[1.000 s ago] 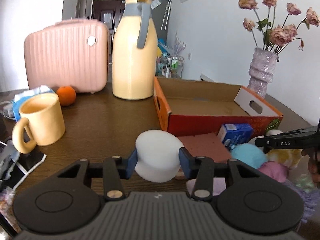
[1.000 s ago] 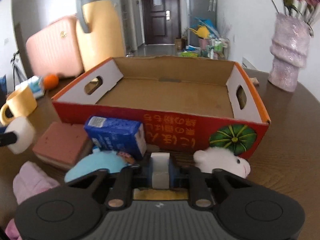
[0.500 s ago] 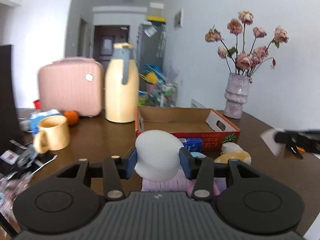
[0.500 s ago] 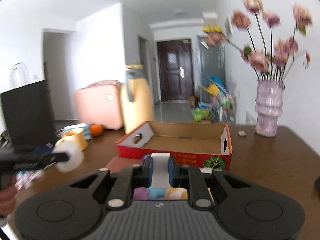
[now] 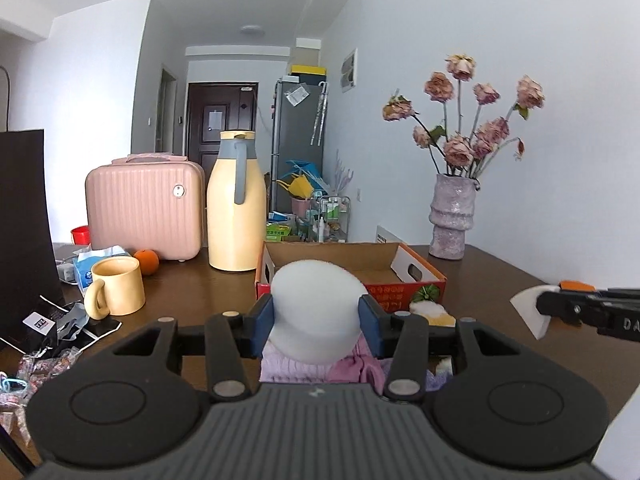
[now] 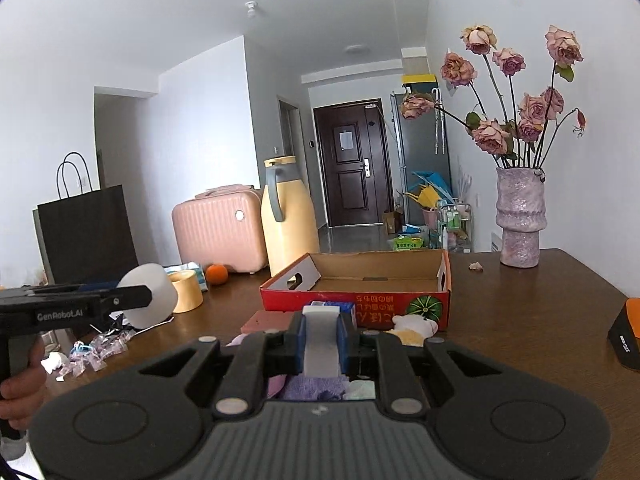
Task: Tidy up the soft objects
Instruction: 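Carry both white items into the cardboard box and open both grippers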
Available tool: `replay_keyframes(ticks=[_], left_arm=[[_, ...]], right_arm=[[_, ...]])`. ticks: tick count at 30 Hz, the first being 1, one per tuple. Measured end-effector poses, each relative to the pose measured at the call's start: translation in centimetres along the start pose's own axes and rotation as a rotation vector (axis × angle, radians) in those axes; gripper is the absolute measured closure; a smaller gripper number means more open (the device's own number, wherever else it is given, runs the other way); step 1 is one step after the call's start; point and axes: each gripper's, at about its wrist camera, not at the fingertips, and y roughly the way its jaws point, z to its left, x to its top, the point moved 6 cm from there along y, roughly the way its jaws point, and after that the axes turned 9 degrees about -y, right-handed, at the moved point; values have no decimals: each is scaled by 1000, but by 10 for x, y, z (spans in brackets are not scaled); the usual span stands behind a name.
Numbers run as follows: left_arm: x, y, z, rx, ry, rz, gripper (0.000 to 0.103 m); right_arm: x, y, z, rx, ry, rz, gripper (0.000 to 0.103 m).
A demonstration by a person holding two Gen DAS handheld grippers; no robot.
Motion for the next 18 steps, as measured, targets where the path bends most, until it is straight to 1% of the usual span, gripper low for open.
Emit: replay_keyframes(ticks=[2, 4, 7, 9, 10, 11, 12, 13, 16, 18], left_arm=[[9, 20, 3, -4, -10, 3, 56], [22, 53, 8, -4, -12, 23, 56], [43, 109, 10, -17, 13, 35, 56], [58, 160, 14, -17, 14, 80, 56], [66, 191, 17, -11, -3, 110, 56], [72, 218, 19, -15, -3, 142, 56], [77, 246, 20, -18, 7, 171, 56], [82, 279, 23, 9, 1, 200, 56], [87, 363, 28, 35, 23, 300, 55], [83, 414, 35, 99, 23, 373, 55]], right_arm=[[4, 6, -4, 6, -3, -1, 88], [9, 19, -12, 4, -5, 5, 88], [22, 57, -32, 10, -1, 27, 87], [31, 89, -45, 17, 2, 50, 87], [38, 111, -53, 26, -3, 65, 87], [42, 129, -60, 32, -1, 78, 87], [51, 157, -72, 36, 7, 101, 87], [57, 180, -82, 35, 9, 120, 87], [78, 266, -122, -5, 17, 208, 87], [83, 326, -146, -26, 12, 293, 87]])
